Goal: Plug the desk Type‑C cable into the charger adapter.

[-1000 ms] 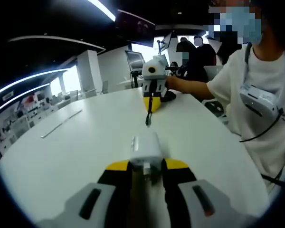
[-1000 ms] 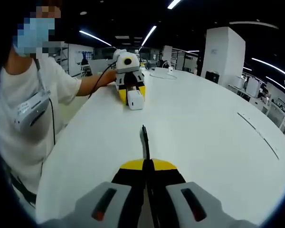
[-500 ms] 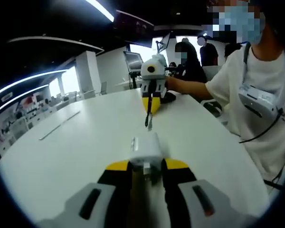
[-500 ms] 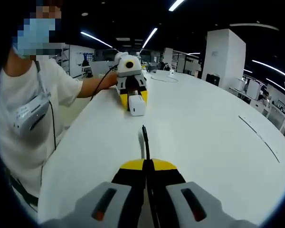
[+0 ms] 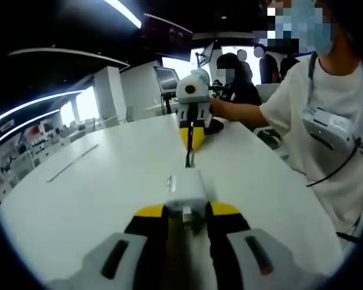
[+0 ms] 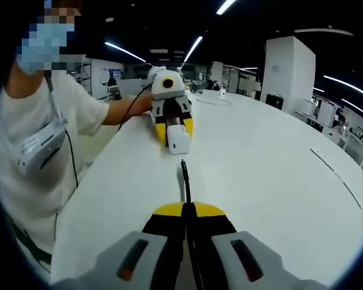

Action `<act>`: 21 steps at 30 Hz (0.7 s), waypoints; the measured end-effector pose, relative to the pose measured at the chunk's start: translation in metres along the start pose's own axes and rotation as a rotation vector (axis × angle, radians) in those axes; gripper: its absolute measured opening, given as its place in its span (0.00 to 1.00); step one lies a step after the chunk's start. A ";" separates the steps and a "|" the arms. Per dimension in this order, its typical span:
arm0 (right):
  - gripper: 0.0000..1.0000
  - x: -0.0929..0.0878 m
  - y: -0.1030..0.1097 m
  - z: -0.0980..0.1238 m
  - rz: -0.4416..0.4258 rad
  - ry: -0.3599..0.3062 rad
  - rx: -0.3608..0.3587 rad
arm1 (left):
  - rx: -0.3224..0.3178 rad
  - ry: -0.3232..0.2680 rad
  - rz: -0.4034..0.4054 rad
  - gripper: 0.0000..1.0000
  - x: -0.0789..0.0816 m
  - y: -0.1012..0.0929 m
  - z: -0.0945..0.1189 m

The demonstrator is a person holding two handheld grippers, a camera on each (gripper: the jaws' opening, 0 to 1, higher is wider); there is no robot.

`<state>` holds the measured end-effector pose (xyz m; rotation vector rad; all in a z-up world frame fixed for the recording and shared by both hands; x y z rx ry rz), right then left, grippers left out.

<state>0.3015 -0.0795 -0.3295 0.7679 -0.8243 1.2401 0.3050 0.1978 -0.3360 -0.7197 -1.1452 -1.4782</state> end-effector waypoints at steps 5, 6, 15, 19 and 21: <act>0.03 0.001 0.002 -0.001 0.000 -0.012 0.003 | -0.001 -0.002 -0.002 0.25 0.001 0.001 -0.002; 0.03 0.001 0.002 -0.001 -0.001 -0.012 0.004 | -0.001 -0.002 -0.003 0.25 0.001 0.000 -0.002; 0.03 0.002 0.004 -0.003 -0.007 -0.022 0.014 | 0.004 -0.007 -0.004 0.25 0.002 0.001 -0.004; 0.03 0.003 0.005 -0.003 -0.013 -0.030 0.016 | 0.003 -0.012 -0.007 0.25 0.003 0.001 -0.005; 0.03 0.003 0.007 -0.004 -0.013 -0.032 0.021 | 0.005 -0.012 -0.010 0.25 0.003 0.000 -0.005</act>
Point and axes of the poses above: the point that each gripper's makers call its tool centre point, and the gripper's own axes: z roughly backward along the fingers, y roughly to its left, x roughly out of its top, the point moved 9 cm from there along z, roughly backward along the fingers, and after that the axes turned 8 degrees about -z, right-handed, at the moved point
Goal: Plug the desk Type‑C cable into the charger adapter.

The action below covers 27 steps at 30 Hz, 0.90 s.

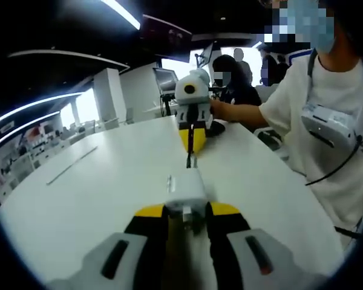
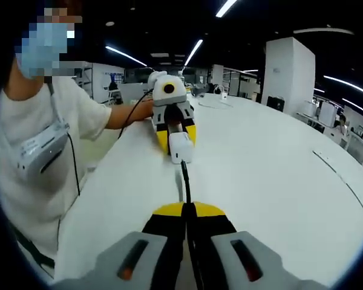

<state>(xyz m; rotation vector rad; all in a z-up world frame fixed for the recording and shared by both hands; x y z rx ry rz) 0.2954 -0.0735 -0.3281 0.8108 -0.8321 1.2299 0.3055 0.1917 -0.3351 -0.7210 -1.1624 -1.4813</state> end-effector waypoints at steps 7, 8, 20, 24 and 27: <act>0.03 0.001 0.002 -0.001 -0.002 -0.005 0.011 | 0.004 -0.002 -0.005 0.25 0.000 0.000 -0.001; 0.03 0.001 0.003 -0.002 -0.001 -0.006 0.014 | 0.004 -0.002 -0.005 0.25 0.000 0.000 -0.001; 0.03 0.001 0.004 -0.004 0.002 -0.004 0.022 | -0.002 -0.005 -0.006 0.25 0.002 -0.004 -0.005; 0.03 0.001 0.005 -0.005 0.000 -0.003 0.025 | -0.004 -0.006 -0.008 0.25 0.002 -0.005 -0.006; 0.03 0.001 0.006 -0.006 0.000 -0.004 0.029 | -0.006 -0.007 -0.009 0.25 0.003 -0.005 -0.007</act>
Point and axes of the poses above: the point that each gripper's makers call its tool centre point, and the gripper's own axes: z roughly backward along the fingers, y roughly to its left, x roughly out of its top, the point moved 9 cm from there along z, roughly backward along the fingers, and after that the axes turned 8 degrees about -z, right-handed, at the moved point
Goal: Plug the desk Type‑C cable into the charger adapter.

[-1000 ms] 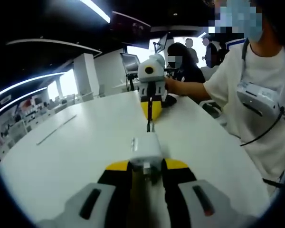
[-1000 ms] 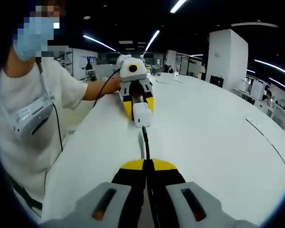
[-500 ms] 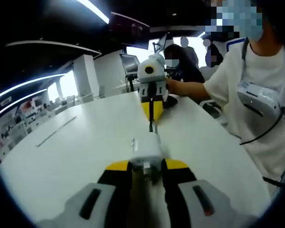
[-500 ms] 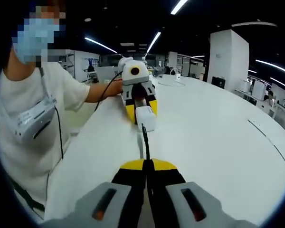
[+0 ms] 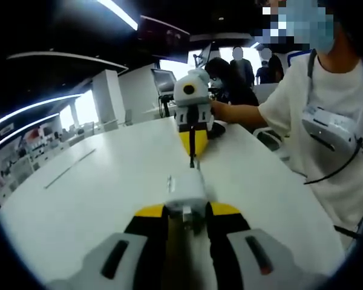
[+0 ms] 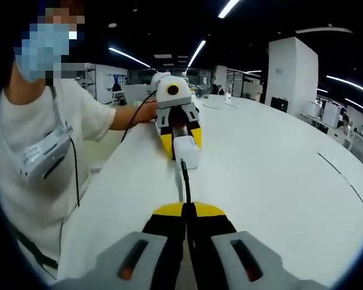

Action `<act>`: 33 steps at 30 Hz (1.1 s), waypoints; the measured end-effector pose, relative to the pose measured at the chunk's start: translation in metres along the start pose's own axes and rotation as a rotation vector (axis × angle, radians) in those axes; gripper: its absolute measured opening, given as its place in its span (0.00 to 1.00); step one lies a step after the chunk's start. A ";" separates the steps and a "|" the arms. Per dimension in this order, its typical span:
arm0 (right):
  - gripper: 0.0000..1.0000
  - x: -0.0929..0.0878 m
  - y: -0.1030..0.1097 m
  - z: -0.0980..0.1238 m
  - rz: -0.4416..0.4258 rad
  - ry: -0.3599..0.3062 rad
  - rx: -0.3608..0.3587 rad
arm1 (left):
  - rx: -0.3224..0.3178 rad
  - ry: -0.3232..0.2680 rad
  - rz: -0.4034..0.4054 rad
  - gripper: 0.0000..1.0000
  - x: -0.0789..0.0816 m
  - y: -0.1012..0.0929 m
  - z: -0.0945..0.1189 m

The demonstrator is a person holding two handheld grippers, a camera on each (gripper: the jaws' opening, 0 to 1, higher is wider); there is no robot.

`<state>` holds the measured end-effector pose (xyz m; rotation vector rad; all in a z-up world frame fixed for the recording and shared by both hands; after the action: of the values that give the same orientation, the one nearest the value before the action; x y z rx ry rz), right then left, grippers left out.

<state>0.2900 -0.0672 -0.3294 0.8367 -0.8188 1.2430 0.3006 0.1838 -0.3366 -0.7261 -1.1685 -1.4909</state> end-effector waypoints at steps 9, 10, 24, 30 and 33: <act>0.03 0.000 0.002 -0.002 0.002 0.005 0.006 | -0.003 0.000 -0.002 0.25 0.001 0.000 0.000; 0.03 0.000 0.002 -0.002 0.002 0.005 0.007 | -0.004 0.000 -0.002 0.25 0.001 0.000 0.000; 0.03 0.000 0.002 -0.001 0.005 0.007 0.007 | -0.003 0.002 -0.003 0.25 0.002 -0.001 -0.002; 0.03 0.000 0.002 0.000 0.009 0.008 0.004 | -0.002 0.003 -0.004 0.25 0.002 -0.002 -0.002; 0.03 0.000 0.002 0.000 0.013 0.010 -0.001 | -0.002 0.002 -0.003 0.25 0.002 -0.002 -0.002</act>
<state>0.2882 -0.0669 -0.3297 0.8250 -0.8176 1.2577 0.2985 0.1809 -0.3357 -0.7239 -1.1673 -1.4954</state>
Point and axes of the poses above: the point that each gripper's makers call its tool centre point, and the gripper's own axes: z roughly backward along the fingers, y roughly to its left, x roughly out of its top, the point moved 9 cm from there along z, roughly backward along the fingers, and after that the axes turned 8 degrees about -z, right-handed, at the moved point
